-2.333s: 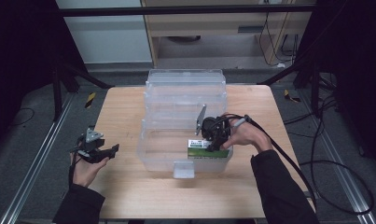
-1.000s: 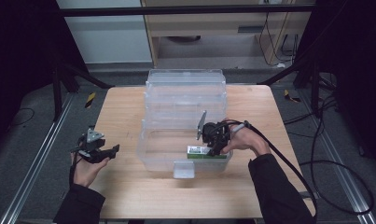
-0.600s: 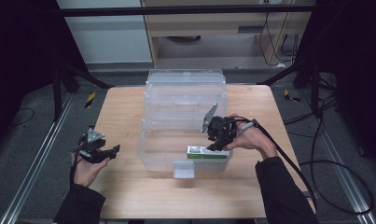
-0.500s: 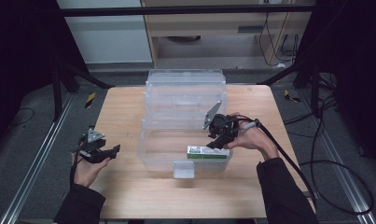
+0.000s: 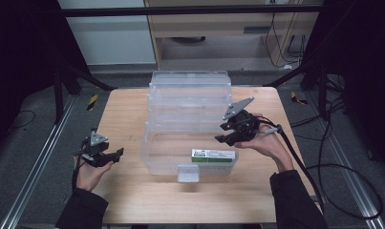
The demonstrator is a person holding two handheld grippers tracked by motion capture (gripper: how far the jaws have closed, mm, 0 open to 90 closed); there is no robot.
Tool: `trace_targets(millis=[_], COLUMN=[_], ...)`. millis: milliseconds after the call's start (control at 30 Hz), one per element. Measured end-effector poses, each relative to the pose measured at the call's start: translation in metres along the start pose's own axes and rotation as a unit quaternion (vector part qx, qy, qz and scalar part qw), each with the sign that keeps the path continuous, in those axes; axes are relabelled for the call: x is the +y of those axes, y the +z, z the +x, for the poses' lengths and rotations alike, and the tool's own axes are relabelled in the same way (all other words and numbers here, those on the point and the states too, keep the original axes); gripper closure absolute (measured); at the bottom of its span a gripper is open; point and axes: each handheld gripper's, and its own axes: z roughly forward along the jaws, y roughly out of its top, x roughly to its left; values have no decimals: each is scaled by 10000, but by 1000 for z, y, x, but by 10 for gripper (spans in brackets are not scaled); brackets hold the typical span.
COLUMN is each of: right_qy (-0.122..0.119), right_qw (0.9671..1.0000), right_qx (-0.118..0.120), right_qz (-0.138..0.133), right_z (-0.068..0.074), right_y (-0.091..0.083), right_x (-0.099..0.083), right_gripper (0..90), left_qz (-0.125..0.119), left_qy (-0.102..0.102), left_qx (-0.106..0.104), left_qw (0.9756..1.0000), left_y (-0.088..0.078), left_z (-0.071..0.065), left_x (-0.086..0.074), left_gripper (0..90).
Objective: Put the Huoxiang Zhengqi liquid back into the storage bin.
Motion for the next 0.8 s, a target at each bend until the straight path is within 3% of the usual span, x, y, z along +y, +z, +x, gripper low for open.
trace_targets(millis=[133,333,567,800], right_qy=[136,561,753,970], right_qw=[9995,9955,9913,9882], right_qx=[-182,-477,-730,-803], right_qz=[-210,-588,-792,-869], right_z=[-1,-4,-3,-3], right_y=[-6,-16,-21,-22], right_x=[-8,-21,-37,-55], right_gripper=[465,418,393,367], left_qz=[-50,-104,-231,-300], left_qy=[-31,-62,-140,-170], left_qx=[-4,-10,-75,-183], left_qw=[10000,9999,9996,9992], left_y=[0,-2,-3,-5], left_z=[-1,0,-2,-5], left_x=[0,2,3,5], left_gripper=[345,358,408,466])
